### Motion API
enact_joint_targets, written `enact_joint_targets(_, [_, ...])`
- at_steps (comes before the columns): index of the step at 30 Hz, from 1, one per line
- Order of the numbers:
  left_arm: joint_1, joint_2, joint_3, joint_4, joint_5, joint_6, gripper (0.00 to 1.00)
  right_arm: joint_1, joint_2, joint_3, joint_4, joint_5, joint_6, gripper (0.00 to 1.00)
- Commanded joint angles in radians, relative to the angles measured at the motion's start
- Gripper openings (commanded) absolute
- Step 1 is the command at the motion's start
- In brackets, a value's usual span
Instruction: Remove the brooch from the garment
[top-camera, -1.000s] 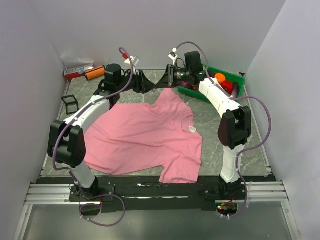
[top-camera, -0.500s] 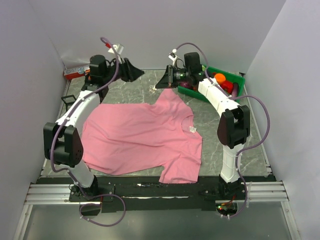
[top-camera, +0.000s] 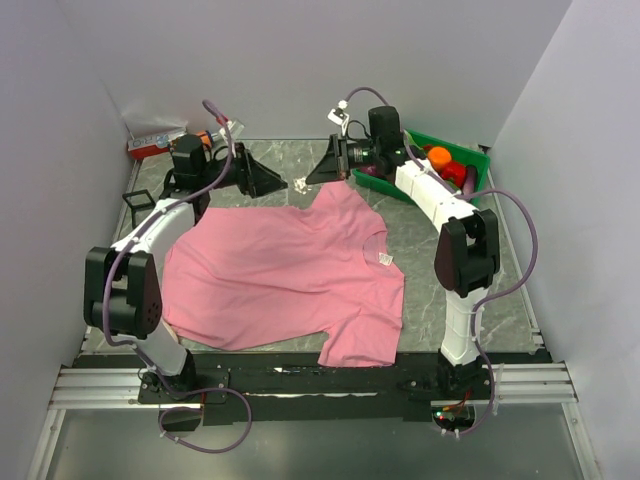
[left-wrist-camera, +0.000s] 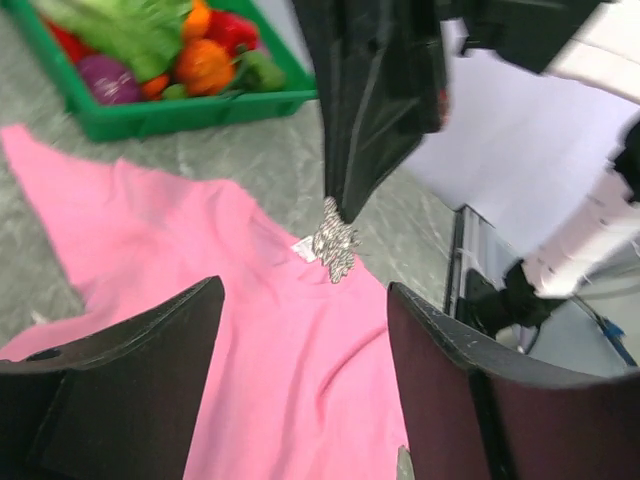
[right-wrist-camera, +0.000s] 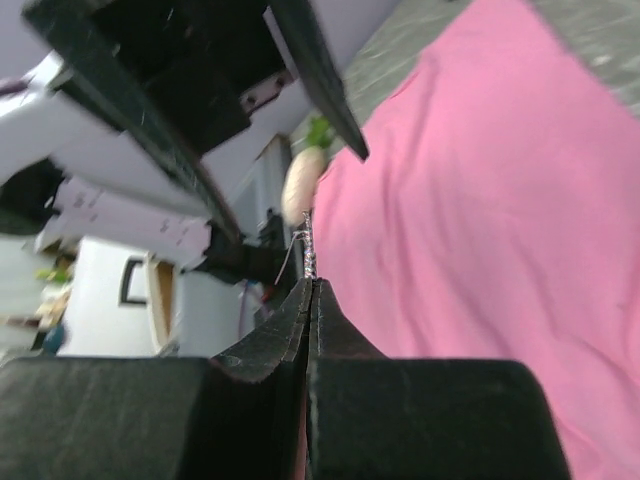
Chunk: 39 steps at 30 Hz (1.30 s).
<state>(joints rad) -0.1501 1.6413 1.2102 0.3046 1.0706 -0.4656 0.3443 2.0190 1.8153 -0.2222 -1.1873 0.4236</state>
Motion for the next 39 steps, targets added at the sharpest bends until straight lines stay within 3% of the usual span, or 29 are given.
enact_joint_targets(1, [0.015, -0.026, 0.018, 0.206, 0.213, -0.100, 0.71, -0.010, 0.001, -0.014, 0.063, -0.166, -0.039, 0.00])
enact_joint_targets(5, [0.011, 0.020, 0.025, 0.274, 0.336, -0.149, 0.68, -0.010, -0.002, -0.022, -0.003, -0.179, -0.111, 0.00])
enact_joint_targets(8, [-0.003, 0.064, 0.063, 0.205, 0.400, -0.124, 0.64, -0.008, -0.008, -0.016, -0.074, -0.164, -0.183, 0.00])
enact_joint_targets(14, [-0.040, 0.086, 0.101, 0.021, 0.376, 0.037, 0.62, -0.001, -0.006, 0.036, -0.212, -0.129, -0.351, 0.00])
enact_joint_targets(19, [-0.046, 0.103, 0.092, 0.114, 0.345, -0.016, 0.60, 0.015, -0.017, 0.062, -0.295, -0.103, -0.472, 0.00])
enact_joint_targets(23, [-0.058, 0.118, 0.086, 0.214, 0.358, -0.087, 0.56, 0.025, -0.031, 0.050, -0.304, -0.094, -0.482, 0.00])
enact_joint_targets(31, [-0.088, 0.130, 0.137, 0.026, 0.376, 0.064, 0.47, 0.035, -0.040, 0.049, -0.310, -0.077, -0.490, 0.00])
enact_joint_targets(35, [-0.091, 0.135, 0.152, -0.018, 0.384, 0.113, 0.47, 0.033, -0.042, 0.047, -0.302, -0.077, -0.480, 0.00])
enact_joint_targets(39, [-0.091, 0.141, 0.181, -0.157, 0.381, 0.227, 0.55, 0.033, -0.042, 0.047, -0.298, -0.080, -0.474, 0.00])
